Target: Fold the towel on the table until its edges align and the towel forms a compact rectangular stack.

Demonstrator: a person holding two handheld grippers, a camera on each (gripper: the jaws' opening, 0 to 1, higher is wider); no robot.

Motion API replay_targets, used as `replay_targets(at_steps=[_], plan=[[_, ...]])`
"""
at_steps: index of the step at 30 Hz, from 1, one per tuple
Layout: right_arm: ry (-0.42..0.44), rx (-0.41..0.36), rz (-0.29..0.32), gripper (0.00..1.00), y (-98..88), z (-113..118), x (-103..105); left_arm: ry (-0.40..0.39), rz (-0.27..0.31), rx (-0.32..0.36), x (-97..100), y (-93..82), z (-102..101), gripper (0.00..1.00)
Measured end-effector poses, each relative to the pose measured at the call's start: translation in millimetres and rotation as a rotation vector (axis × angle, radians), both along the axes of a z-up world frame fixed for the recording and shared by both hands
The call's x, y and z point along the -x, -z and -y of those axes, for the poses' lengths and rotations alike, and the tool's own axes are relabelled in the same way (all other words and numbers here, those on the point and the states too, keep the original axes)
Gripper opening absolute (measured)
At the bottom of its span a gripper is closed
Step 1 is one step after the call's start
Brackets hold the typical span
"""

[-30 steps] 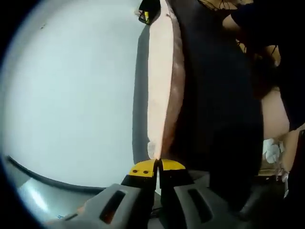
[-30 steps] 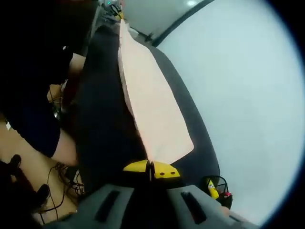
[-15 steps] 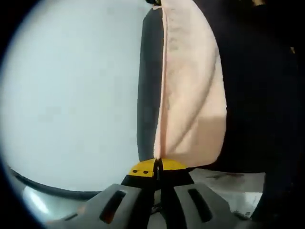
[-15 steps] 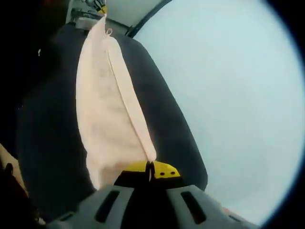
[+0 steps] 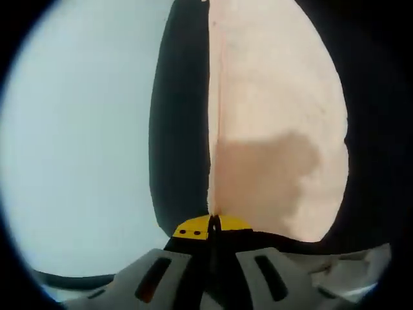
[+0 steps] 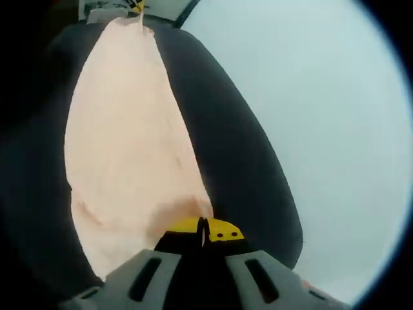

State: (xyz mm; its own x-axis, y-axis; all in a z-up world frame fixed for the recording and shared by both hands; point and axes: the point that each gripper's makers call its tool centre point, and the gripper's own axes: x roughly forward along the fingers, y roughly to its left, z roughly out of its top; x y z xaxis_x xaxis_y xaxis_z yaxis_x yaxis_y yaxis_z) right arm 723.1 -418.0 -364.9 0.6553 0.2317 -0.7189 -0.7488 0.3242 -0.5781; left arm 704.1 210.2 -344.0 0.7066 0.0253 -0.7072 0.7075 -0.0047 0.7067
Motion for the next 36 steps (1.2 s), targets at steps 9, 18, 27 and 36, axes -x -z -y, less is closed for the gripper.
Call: replay_targets(at_steps=[9,18,27,36], plan=[[0.084,-0.064,0.023,0.0,1.6,-7.7,-40.4,-0.056,0.02,0.019,-47.1,3.1,-9.6,0.0],[0.149,-0.085,0.031,0.0,4.7,3.5,-65.2,-0.117,0.028,0.074,-72.4,6.7,-17.3,0.0],[0.221,-0.04,-0.006,0.01,36.9,4.8,-76.1,-0.032,0.034,0.084,-77.2,29.1,-7.8,0.01],[0.327,-0.236,0.04,0.16,22.6,5.9,-69.3,0.067,0.191,0.194,-68.0,-9.2,-21.3,0.36]])
